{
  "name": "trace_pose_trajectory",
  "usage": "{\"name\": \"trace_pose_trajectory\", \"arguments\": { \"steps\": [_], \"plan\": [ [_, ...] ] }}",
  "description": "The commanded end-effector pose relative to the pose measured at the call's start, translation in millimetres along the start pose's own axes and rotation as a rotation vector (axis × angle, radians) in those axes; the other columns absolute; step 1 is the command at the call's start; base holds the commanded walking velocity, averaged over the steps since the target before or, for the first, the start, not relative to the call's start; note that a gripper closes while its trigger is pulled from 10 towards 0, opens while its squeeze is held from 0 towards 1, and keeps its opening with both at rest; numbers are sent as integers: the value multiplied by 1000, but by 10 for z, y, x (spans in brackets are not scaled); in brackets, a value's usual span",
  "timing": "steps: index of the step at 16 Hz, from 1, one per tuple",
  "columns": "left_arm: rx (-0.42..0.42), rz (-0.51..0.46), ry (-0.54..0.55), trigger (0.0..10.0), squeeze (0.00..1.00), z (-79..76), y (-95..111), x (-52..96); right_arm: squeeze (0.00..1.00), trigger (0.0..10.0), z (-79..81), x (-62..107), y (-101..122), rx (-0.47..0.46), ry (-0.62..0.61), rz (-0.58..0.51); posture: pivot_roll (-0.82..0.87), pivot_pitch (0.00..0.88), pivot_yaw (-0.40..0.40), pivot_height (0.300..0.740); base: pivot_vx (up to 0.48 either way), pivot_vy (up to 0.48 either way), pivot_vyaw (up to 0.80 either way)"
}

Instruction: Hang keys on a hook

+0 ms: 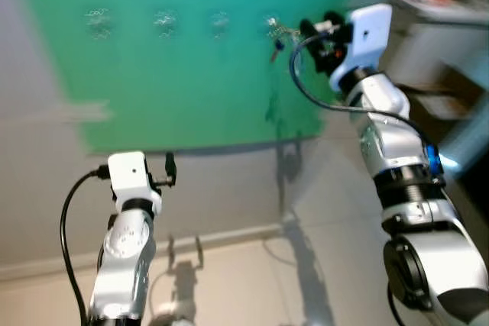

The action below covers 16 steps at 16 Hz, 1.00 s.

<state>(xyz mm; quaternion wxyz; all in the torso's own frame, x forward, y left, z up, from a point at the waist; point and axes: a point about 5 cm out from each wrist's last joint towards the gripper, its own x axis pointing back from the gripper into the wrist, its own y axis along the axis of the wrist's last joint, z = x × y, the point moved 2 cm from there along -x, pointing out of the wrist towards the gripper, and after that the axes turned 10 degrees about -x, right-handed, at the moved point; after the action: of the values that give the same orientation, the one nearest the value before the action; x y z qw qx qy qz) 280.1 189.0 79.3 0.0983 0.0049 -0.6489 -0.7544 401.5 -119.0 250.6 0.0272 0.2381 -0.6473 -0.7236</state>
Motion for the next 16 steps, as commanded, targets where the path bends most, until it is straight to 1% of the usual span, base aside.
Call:
{"name": "trace_pose_trajectory", "arguments": {
  "steps": [1, 3, 4, 5, 8, 11, 12, 13, 15, 16],
  "plan": [
    [-1, -3, -20, 10000, 0, -52, 28, -24, 0, 10000, -50, 19, 23, 14, -14, 5, -17, 0, -105, 740, 0, 0, 0],
    [1, -1, -18, 10000, 0, -48, 21, -15, 0, 10000, -30, 21, -24, 35, -14, 30, -15, 0, -107, 740, 0, 0, 0],
    [1, 0, -16, 10000, 0, -42, 17, -9, 980, 10000, -25, 20, -39, 41, -14, 38, -13, 0, -107, 740, 0, 0, 0],
    [1, 0, -16, 10000, 0, -40, 14, -7, 1000, 10000, -25, 20, -50, 39, -13, 42, -14, 0, -108, 740, 0, 0, 0],
    [1, 2, -12, 10000, 0, -32, 9, 9, 1000, 10000, -5, 19, -54, 25, 3, 46, -12, 0, -112, 740, 0, 0, 0],
    [2, 4, -12, 10000, 0, -32, 3, 19, 1000, 10000, -12, 18, -62, 34, -5, 58, -9, 0, -114, 740, 0, 0, 0],
    [3, 6, -12, 10000, 0, -34, 0, 21, 0, 10000, -16, 13, -86, 68, -11, 75, -8, 0, -113, 740, 0, 0, 0],
    [2, 7, -11, 10000, 0, -34, -2, 19, 0, 10000, -17, 13, -92, 79, -13, 78, -9, 0, -112, 740, 0, 0, 0],
    [2, 3, -13, 10000, 0, -34, 16, -36, 0, 10000, -41, 33, -143, 79, -27, 83, -6, 0, -106, 740, 0, 0, 0],
    [0, -6, -22, 10000, 0, -52, 53, -135, 0, 10000, -97, 98, -264, 75, -63, 103, -10, 0, -93, 740, 0, 0, 0]
  ]
}}
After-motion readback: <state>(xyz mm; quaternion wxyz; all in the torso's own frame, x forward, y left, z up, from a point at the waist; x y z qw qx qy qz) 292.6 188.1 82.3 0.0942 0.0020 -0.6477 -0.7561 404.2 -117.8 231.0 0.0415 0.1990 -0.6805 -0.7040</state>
